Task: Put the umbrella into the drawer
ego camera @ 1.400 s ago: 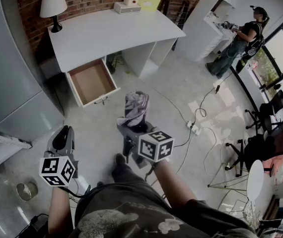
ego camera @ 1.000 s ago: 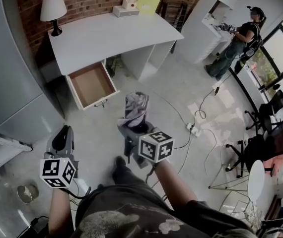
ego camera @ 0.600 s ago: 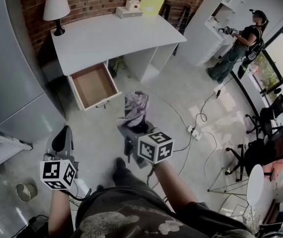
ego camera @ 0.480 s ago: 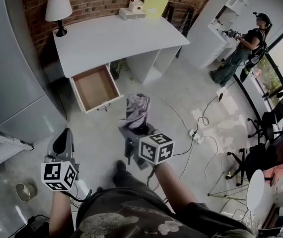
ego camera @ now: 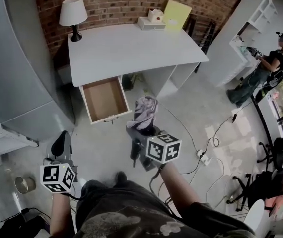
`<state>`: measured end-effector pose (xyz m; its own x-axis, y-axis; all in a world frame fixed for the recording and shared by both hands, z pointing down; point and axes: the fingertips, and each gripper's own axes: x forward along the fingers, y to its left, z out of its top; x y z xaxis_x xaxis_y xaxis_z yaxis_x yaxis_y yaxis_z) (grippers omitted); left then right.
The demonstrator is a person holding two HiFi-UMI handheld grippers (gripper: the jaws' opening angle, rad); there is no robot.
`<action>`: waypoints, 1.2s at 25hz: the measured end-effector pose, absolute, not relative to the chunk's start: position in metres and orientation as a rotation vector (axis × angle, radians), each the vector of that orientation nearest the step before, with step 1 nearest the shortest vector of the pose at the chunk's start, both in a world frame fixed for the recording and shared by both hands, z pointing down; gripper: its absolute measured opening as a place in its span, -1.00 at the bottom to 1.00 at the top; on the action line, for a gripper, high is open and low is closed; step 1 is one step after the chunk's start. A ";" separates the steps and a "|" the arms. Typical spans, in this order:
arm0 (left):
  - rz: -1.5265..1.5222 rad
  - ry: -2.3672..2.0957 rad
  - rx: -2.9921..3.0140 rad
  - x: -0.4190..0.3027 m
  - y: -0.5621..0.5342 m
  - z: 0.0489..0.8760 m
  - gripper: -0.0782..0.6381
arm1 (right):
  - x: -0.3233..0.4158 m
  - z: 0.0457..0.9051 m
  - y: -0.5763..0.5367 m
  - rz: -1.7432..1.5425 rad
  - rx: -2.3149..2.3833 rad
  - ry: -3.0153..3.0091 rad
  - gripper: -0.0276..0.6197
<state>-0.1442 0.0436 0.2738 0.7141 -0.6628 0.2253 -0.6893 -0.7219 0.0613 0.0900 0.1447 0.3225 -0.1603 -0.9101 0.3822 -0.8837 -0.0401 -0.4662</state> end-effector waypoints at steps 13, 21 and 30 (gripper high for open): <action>0.381 -1.082 2.687 -0.116 -0.028 0.314 -0.75 | 0.100 0.365 0.055 -1.121 -1.970 2.285 -0.19; 0.406 -0.965 2.663 -0.076 -0.138 0.352 -0.75 | 0.113 0.415 -0.041 -1.239 -2.025 2.316 -0.18; 0.456 -0.855 2.590 -0.054 -0.199 0.395 -0.75 | 0.103 0.437 -0.105 -1.259 -2.030 2.544 -0.18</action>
